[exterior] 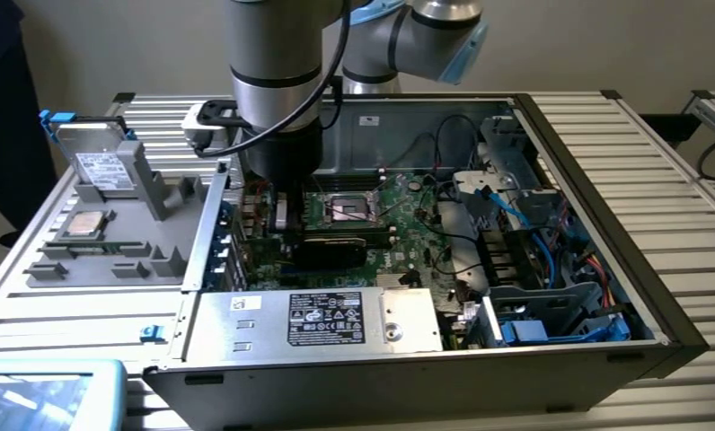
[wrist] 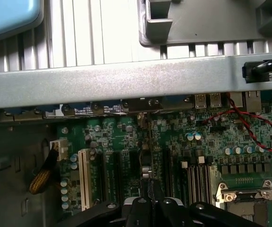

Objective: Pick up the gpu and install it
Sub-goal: 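Press down on the gpu until it lock into place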

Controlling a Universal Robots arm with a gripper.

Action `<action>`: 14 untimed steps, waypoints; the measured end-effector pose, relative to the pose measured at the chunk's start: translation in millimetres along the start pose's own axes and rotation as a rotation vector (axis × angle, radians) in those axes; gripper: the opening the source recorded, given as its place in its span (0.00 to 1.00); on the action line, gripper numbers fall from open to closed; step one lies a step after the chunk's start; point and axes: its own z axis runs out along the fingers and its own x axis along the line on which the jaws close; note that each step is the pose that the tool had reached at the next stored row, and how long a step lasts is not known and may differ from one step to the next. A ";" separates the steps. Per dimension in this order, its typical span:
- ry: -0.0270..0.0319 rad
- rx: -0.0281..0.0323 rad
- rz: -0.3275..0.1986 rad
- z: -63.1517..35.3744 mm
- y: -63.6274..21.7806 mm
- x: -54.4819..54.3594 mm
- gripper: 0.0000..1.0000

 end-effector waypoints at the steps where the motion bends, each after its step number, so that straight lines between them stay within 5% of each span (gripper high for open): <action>1: 0.0000 0.0000 0.001 0.1 0.0 0.0 0.12; 14: -0.0010 0.0001 0.010 0.8 -3.2 -0.3 0.12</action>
